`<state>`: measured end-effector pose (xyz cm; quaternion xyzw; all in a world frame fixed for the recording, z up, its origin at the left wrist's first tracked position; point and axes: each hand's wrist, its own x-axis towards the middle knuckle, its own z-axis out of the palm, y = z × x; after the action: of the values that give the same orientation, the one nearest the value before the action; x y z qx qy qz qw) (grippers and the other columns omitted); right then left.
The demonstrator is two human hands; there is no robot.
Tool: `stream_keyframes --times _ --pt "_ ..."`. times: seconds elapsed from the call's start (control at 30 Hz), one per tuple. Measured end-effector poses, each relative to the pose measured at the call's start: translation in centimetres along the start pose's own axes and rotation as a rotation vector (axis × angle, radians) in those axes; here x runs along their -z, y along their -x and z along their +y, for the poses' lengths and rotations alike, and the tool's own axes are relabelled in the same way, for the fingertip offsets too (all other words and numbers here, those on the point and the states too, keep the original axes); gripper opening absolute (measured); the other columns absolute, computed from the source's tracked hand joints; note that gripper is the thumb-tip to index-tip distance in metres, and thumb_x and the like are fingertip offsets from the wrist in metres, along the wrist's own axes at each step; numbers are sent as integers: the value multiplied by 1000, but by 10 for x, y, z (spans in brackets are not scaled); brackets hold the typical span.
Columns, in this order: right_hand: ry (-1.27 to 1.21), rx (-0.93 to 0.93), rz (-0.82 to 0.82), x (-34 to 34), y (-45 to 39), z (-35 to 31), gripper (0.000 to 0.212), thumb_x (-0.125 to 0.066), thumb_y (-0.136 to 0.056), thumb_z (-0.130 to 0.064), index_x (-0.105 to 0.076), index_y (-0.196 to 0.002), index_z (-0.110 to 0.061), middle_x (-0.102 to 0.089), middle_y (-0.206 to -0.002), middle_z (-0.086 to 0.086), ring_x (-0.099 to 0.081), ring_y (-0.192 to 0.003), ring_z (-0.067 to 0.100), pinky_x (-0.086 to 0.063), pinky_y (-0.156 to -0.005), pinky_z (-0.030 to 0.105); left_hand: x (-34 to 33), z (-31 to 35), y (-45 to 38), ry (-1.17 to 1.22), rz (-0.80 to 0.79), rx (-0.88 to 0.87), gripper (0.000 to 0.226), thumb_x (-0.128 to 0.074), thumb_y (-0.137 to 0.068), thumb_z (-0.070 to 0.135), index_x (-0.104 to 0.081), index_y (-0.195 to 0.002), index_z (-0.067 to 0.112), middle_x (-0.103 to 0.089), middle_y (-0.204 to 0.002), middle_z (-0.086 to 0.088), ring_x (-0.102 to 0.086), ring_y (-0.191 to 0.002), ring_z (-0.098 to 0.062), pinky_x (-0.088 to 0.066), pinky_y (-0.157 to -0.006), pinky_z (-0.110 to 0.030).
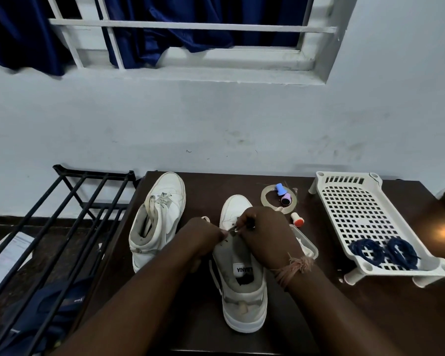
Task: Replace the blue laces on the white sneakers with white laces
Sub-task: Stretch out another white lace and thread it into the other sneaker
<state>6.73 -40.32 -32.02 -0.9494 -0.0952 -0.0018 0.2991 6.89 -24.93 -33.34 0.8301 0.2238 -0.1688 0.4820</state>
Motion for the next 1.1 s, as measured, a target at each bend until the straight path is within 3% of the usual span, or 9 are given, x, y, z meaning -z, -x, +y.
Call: stream_keyframes --times 0.13,0.3,0.43,0.57,0.7,0.87,0.97,1.03,1.1 --pt "-18 -7 22 -8 0 -4 16 -64 -80 -8 -74 -79 -21 -73 -84 -4 -66 -82 16 -53 -79 32 -1 -4 0 142 -40 53 19 -74 -86 19 -75 -94 1 -72 -94 -18 -63 -73 -23 -45 -64 -27" --pt "-35 -2 23 -12 -2 -2 16 -62 -79 -7 -70 -76 -20 -70 -79 -5 -64 -78 15 -54 -77 36 0 -5 0 215 -63 57 12 -73 -87 16 -75 -78 7 -71 -81 -19 -65 -65 -27 -52 -60 -25" --pt "-65 21 23 -11 -2 0 22 -65 -77 -6 -63 -70 -27 -66 -73 -10 -60 -73 5 -50 -71 23 1 -2 3 326 -89 96 33 -79 -66 19 -76 -92 -1 -75 -95 -25 -73 -93 -41 -59 -88 -53" --pt "-111 -8 13 -11 -3 2 20 -67 -77 -8 -65 -70 -27 -63 -70 -13 -57 -69 0 -38 -63 7 4 -2 -4 395 -201 143 19 -67 -89 7 -72 -104 -4 -74 -103 -22 -71 -81 -28 -60 -74 -37" --pt "-127 -25 29 -15 -4 4 19 -69 -76 -6 -69 -73 -24 -63 -69 -15 -58 -70 1 -42 -66 12 4 -8 -7 390 -330 110 27 -47 -94 1 -72 -92 10 -70 -87 -10 -64 -72 -21 -53 -69 -30" --pt "-127 -37 36 -17 -3 2 16 -63 -78 -6 -65 -78 -22 -67 -83 -7 -61 -79 9 -48 -72 25 1 -9 -7 187 -145 -76 36 -55 -89 0 -79 -67 17 -76 -88 -12 -69 -77 -29 -56 -77 -38" --pt "-135 -77 41 -13 -1 6 19 -64 -78 -8 -59 -93 -19 -56 -100 -2 -55 -82 8 -39 -64 16 7 4 0 95 -101 -130 18 -60 -90 5 -75 -83 10 -72 -88 -5 -66 -73 -18 -53 -69 -28" --pt "-61 -190 -18 -11 0 12 29 -64 -80 -11 -53 -107 -11 -52 -104 4 -56 -87 16 -37 -62 20 13 13 2 255 -65 -126 18 -52 -95 -1 -63 -82 6 -68 -84 -10 -64 -68 -17 -54 -66 -29" --pt "-70 -318 -82 -14 -1 18 33 -63 -80 -15 -52 -108 -1 -58 -91 6 -57 -76 18 -33 -53 20 22 21 1 671 -70 -39 24 -37 -99 -1 -52 -83 6 -62 -71 -9 -63 -58 -18 -58 -67 -35"
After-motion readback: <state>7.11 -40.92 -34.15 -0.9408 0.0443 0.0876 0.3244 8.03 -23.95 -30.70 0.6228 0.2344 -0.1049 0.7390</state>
